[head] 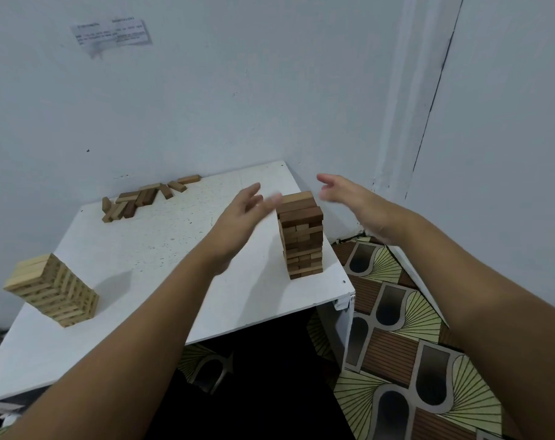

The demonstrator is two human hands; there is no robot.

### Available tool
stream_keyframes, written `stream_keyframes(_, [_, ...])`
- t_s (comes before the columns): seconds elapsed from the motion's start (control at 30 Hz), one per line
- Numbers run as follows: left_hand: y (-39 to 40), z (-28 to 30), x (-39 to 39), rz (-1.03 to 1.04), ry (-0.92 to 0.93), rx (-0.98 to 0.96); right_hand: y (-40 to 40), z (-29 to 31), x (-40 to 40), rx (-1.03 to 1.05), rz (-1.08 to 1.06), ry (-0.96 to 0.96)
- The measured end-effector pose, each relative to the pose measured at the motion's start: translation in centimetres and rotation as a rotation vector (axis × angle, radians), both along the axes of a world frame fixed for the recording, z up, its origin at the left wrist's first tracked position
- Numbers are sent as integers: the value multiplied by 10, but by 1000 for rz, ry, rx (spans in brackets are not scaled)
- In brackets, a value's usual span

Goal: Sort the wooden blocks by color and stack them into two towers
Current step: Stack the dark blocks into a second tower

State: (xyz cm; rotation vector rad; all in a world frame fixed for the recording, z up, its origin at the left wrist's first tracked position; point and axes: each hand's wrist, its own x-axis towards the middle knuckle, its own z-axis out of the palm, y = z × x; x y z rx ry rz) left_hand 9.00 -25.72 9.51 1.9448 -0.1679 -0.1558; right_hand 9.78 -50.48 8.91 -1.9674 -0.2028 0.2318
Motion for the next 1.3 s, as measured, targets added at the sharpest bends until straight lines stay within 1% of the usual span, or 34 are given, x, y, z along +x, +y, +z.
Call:
stream_keyframes(0.1, [-28,-2,-14,211,62,-344,22,-7,-9,266,-173,-12])
stream_keyframes(0.17, [-49,-4,-23,292,100,-467,41,-13,-14,393,-230,9])
stream_keyframes(0.23, [-66,-5,-29,296,162,-531,54,-16,-19,467,-244,4])
stream_keyframes(0.3, [-76,-2,-38,282,199,-536,62,-19,-20,518,-255,28])
stream_keyframes(0.4, [-87,8,-48,284,197,-522,64,-21,-20,576,-288,52])
stream_keyframes(0.53, [-91,7,-48,312,200,-532,67,-18,-23,577,-310,84])
stream_keyframes(0.6, [-92,6,-47,331,195,-532,68,-22,-20,552,-324,68])
stream_keyframes(0.77, [-92,-5,-38,312,180,-547,73,-23,-21,578,-350,66])
stream_keyframes(0.9, [-92,-6,-38,324,177,-520,71,-25,-18,573,-343,50])
stream_keyframes(1.1, [-90,1,-51,316,215,-575,65,-33,-16,655,-357,57])
stream_keyframes(1.17, [-87,-8,-46,306,223,-574,65,-36,-19,677,-359,81])
stream_keyframes(1.3, [-87,-15,-46,304,240,-607,65,-43,-24,711,-284,120])
